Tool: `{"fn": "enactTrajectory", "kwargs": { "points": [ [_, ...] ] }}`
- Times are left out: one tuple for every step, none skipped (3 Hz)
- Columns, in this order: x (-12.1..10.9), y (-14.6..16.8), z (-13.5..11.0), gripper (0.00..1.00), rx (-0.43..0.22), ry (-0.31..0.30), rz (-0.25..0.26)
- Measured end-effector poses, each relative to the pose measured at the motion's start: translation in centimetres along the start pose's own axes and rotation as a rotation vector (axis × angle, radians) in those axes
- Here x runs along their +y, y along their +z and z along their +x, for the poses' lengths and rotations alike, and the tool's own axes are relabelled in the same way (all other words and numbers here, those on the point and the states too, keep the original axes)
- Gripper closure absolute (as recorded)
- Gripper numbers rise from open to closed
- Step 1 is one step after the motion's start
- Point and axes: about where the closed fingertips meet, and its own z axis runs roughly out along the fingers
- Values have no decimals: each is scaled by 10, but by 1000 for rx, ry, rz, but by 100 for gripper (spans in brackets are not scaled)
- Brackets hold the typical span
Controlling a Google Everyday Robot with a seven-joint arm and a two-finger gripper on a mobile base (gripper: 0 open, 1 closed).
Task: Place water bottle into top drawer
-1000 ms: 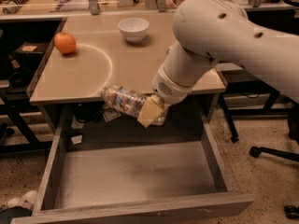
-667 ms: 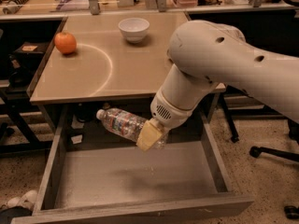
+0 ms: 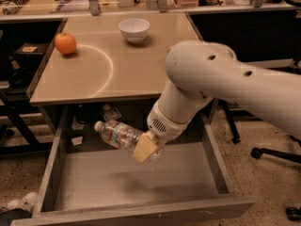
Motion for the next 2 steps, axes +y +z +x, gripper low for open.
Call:
{"fn": "enactTrajectory", "kwargs": {
  "points": [
    [10,62,9,100,23,43,-77],
    [14,104,8,100,33,58,-119]
  ]
}}
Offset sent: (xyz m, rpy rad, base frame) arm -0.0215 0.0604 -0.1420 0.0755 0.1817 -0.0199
